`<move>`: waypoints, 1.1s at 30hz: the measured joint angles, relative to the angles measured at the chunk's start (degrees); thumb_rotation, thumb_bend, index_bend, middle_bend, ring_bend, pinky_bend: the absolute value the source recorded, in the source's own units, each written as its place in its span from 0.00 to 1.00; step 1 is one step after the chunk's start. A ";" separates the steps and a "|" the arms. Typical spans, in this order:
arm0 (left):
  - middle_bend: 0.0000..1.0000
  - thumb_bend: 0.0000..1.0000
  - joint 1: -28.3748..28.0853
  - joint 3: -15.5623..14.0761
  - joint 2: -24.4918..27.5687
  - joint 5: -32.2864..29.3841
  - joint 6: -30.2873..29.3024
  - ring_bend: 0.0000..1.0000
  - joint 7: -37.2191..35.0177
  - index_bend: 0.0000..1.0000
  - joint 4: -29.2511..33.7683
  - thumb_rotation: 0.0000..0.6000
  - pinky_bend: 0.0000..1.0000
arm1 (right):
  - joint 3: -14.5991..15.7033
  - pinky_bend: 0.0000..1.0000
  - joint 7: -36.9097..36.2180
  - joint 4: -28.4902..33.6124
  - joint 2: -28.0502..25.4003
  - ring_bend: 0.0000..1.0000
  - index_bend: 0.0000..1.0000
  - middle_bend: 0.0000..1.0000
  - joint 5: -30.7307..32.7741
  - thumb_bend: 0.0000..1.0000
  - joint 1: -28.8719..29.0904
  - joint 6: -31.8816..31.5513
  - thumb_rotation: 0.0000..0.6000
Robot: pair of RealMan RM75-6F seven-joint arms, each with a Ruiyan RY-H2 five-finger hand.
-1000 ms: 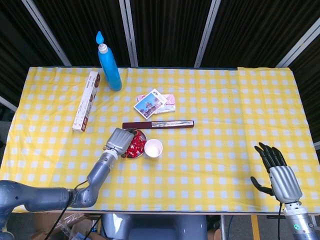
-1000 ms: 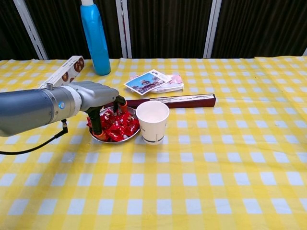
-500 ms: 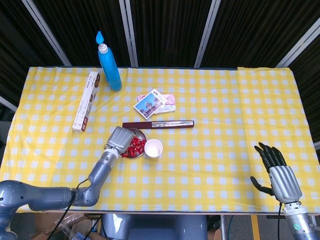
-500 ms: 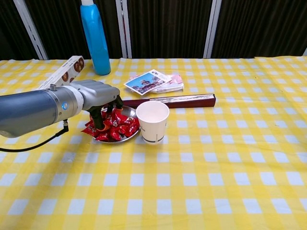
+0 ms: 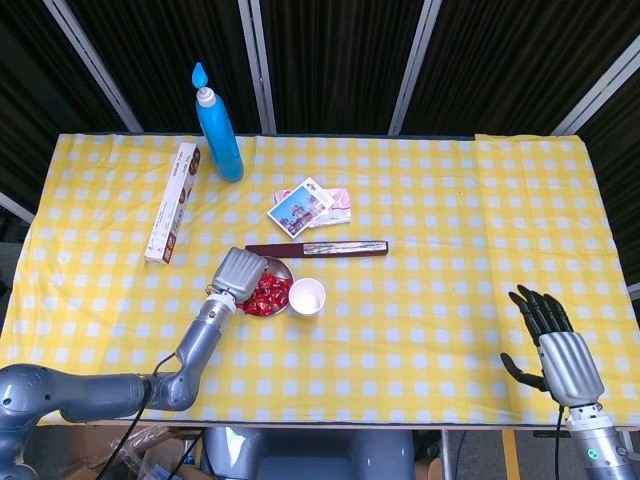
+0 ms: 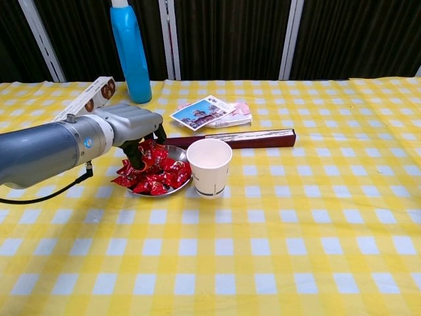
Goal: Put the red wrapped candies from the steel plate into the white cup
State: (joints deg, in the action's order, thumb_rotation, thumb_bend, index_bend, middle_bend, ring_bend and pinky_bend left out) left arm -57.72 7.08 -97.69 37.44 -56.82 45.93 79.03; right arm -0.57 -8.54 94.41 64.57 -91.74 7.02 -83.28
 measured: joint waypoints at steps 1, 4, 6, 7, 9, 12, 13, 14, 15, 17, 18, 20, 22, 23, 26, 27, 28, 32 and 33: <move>0.69 0.45 0.09 0.03 0.21 0.20 -0.09 0.89 -0.11 0.57 0.18 1.00 0.97 | 0.00 0.00 -0.01 0.01 -0.01 0.00 0.00 0.00 -0.01 0.39 0.00 0.01 1.00; 0.69 0.45 0.36 0.27 1.26 0.67 -0.46 0.89 -0.38 0.57 1.21 1.00 0.97 | 0.00 0.00 0.00 0.00 -0.01 0.00 0.00 0.00 -0.03 0.39 0.01 0.00 1.00; 0.69 0.45 0.48 0.53 1.93 0.98 -0.83 0.89 -0.54 0.57 1.97 1.00 0.97 | -0.01 0.00 -0.02 0.00 -0.01 0.00 0.00 0.00 -0.05 0.39 0.01 -0.02 1.00; 0.69 0.45 0.56 0.70 2.52 1.21 -1.10 0.89 -0.64 0.57 2.70 1.00 0.97 | -0.01 0.00 -0.04 -0.01 -0.01 0.00 0.00 0.00 -0.06 0.39 0.01 -0.03 1.00; 0.69 0.45 0.69 0.96 3.59 1.62 -1.53 0.89 -0.75 0.57 4.08 1.00 0.97 | -0.01 0.00 -0.05 -0.03 -0.02 0.00 0.00 0.00 -0.08 0.39 0.00 -0.06 1.00; 0.69 0.45 0.91 1.38 5.69 2.28 -2.27 0.89 -0.83 0.57 6.91 1.00 0.97 | -0.01 0.00 0.05 -0.03 -0.02 0.00 0.00 0.00 -0.13 0.39 -0.01 -0.11 1.00; 0.69 0.45 0.98 1.57 6.55 2.53 -2.58 0.89 -0.83 0.57 8.13 1.00 0.97 | -0.01 0.00 0.07 -0.03 -0.01 0.00 0.00 0.00 -0.16 0.39 -0.02 -0.14 1.00; 0.69 0.45 1.02 1.72 7.19 2.70 -2.81 0.89 -0.82 0.57 9.04 1.00 0.97 | -0.01 0.00 0.09 -0.01 0.00 0.00 0.00 0.00 -0.18 0.39 -0.03 -0.17 1.00; 0.69 0.45 1.05 1.89 7.79 2.87 -3.03 0.89 -0.80 0.57 9.96 1.00 0.97 | -0.01 0.00 0.13 -0.01 0.01 0.00 0.00 0.00 -0.21 0.39 -0.04 -0.20 1.00; 0.69 0.45 1.05 2.31 9.12 3.22 -3.52 0.89 -0.69 0.57 12.04 1.00 0.97 | 0.00 0.00 0.23 0.00 0.04 0.00 0.00 0.00 -0.23 0.39 -0.04 -0.21 1.00; 0.68 0.45 1.01 2.50 9.64 3.35 -3.71 0.89 -0.60 0.57 12.91 1.00 0.97 | 0.00 0.00 0.26 0.00 0.04 0.00 0.00 0.00 -0.22 0.39 -0.06 -0.22 1.00; 0.68 0.45 0.76 2.99 10.61 3.55 -4.04 0.89 -0.26 0.57 14.76 1.00 0.97 | -0.02 0.00 0.33 -0.01 0.06 0.00 0.00 0.00 -0.20 0.39 -0.06 -0.24 1.00; 0.68 0.45 0.23 3.55 11.21 3.61 -4.26 0.89 0.29 0.57 16.33 1.00 0.97 | -0.07 0.00 0.34 -0.01 0.07 0.00 0.00 0.00 -0.09 0.39 -0.06 -0.22 1.00; 0.68 0.45 -0.10 3.79 11.34 3.60 -4.32 0.89 0.58 0.57 16.88 1.00 0.97 | -0.10 0.00 0.33 -0.01 0.07 0.00 0.00 0.00 -0.06 0.39 -0.07 -0.25 1.00; 0.68 0.45 -1.35 4.30 11.10 3.23 -4.26 0.89 1.66 0.56 17.90 1.00 0.97 | -0.19 0.00 0.25 -0.01 0.06 0.00 0.00 0.00 0.00 0.39 -0.10 -0.36 1.00; 0.69 0.45 -1.76 4.36 10.75 3.02 -4.17 0.89 2.04 0.56 17.97 1.00 0.97 | -0.20 0.00 0.17 0.01 0.05 0.00 0.00 0.00 0.02 0.39 -0.10 -0.37 1.00; 0.69 0.45 -2.38 4.42 10.03 2.82 -3.91 0.89 2.57 0.56 17.90 1.00 0.97 | -0.21 0.00 0.08 0.01 0.03 0.00 0.00 0.00 0.02 0.39 -0.10 -0.37 1.00; 0.69 0.45 -4.64 4.79 6.82 1.14 -3.66 0.89 4.51 0.56 16.77 1.00 0.97 | -0.18 0.00 -0.23 0.05 -0.05 0.00 0.00 0.00 0.02 0.39 -0.08 -0.27 1.00; 0.69 0.45 -5.13 4.85 6.20 0.68 -3.66 0.89 4.98 0.56 16.45 1.00 0.97 | -0.17 0.00 -0.27 0.07 -0.08 0.00 0.00 0.00 0.00 0.39 -0.05 -0.23 1.00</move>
State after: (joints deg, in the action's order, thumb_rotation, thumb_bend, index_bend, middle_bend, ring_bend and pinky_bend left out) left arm -62.85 11.93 -91.49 38.11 -60.48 50.91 95.48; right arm -0.74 -8.81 94.49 64.49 -91.74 6.97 -83.52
